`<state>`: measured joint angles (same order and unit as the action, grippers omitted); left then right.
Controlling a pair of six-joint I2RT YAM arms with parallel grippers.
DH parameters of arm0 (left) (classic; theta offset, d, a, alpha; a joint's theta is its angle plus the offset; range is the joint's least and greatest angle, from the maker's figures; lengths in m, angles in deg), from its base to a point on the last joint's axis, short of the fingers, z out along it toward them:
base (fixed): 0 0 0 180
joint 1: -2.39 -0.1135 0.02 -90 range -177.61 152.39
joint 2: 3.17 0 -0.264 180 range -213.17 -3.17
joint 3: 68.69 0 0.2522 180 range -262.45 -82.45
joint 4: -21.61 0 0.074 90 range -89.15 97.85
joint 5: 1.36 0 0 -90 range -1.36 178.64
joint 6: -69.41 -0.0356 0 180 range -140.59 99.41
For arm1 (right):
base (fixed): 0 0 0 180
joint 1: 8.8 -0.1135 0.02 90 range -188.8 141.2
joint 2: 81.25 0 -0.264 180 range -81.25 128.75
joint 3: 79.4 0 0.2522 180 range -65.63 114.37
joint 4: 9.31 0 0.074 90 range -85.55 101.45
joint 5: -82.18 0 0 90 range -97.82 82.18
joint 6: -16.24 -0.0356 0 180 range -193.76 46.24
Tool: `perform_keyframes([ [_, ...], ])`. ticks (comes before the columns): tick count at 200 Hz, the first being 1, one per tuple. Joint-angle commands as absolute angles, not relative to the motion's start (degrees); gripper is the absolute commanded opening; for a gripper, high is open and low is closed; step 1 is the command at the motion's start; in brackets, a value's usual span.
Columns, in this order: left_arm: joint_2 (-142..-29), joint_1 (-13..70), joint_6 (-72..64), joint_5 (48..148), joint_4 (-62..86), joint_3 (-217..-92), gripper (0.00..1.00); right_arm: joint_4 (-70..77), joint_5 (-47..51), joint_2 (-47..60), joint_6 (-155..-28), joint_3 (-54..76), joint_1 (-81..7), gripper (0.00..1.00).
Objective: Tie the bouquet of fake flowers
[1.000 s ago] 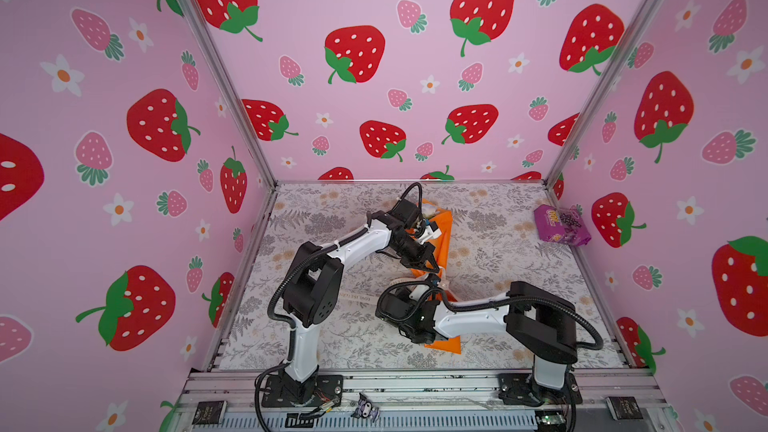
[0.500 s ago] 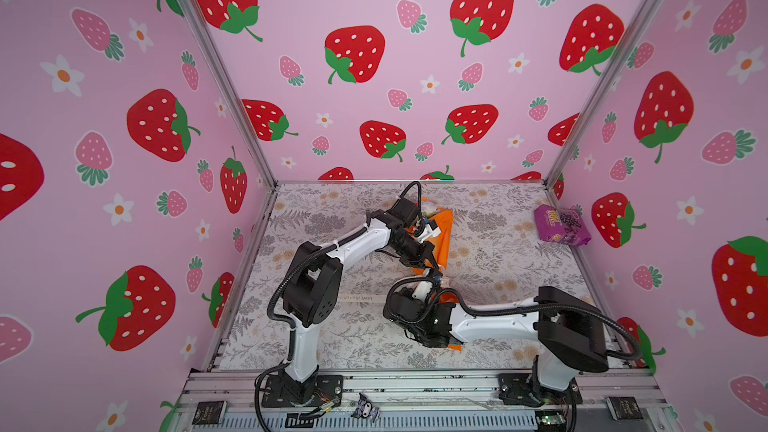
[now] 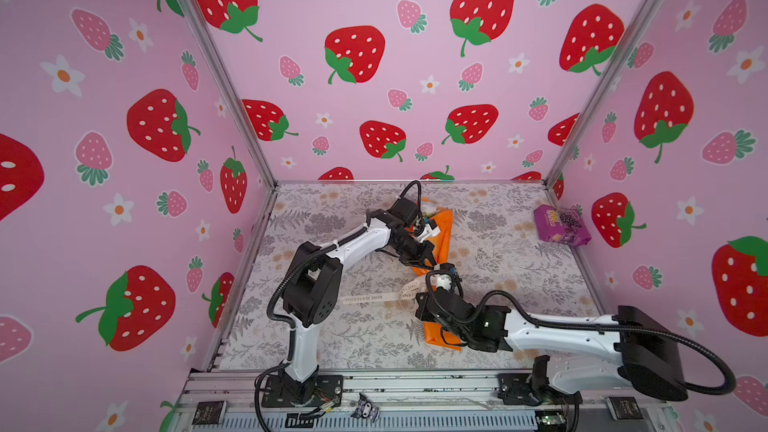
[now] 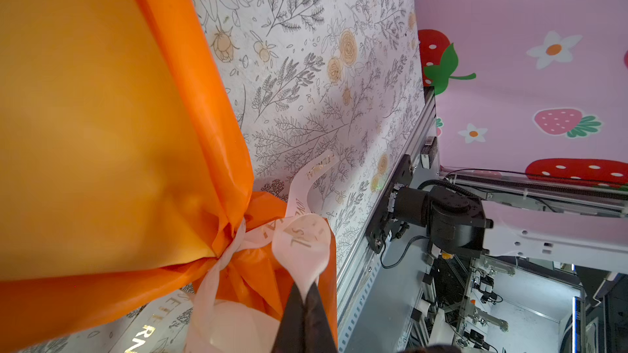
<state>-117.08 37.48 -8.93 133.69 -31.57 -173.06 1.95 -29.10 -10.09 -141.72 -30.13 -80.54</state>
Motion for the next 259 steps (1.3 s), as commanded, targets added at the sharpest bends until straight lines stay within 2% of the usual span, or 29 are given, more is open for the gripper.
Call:
perform_keyframes([
  [1, -116.1, 37.5, -9.7, 133.3, -29.8, -172.2, 0.00, 1.1, -19.6, -15.6, -135.4, -35.9, -76.2, 0.02],
  [37, -115.4, 37.5, -8.7, 133.0, -27.3, -170.6, 0.00, 3.7, -13.7, -24.5, -131.6, -40.5, -68.0, 0.02],
  [68, -115.6, 37.5, -8.6, 132.6, -27.0, -170.6, 0.00, 9.0, -9.5, -27.6, -127.1, -40.8, -61.1, 0.04],
  [91, -115.8, 37.5, -8.3, 131.7, -26.9, -171.0, 0.00, 14.7, -6.8, -26.2, -122.9, -39.6, -56.5, 0.04],
  [122, -114.5, 37.5, -7.9, 129.6, -24.7, -169.6, 0.00, 24.9, -11.1, -22.5, -118.0, -36.3, -53.7, 0.04],
  [181, -111.0, 37.5, -10.4, 121.7, -23.7, -165.4, 0.00, 27.7, -15.1, -16.3, -113.9, -32.4, -50.9, 0.05],
  [228, -109.5, 37.5, -10.5, 119.5, -22.2, -161.9, 0.00, 29.0, -15.9, -13.7, -110.6, -31.3, -49.4, 0.06],
  [250, -109.7, 37.5, -9.2, 120.6, -21.1, -161.3, 0.00, 31.2, -15.7, -12.9, -108.4, -29.3, -49.4, 0.13],
  [259, -109.8, 37.5, -8.9, 121.1, -20.9, -161.4, 0.00, 31.2, -13.7, -13.5, -107.4, -28.2, -49.4, 0.22],
])
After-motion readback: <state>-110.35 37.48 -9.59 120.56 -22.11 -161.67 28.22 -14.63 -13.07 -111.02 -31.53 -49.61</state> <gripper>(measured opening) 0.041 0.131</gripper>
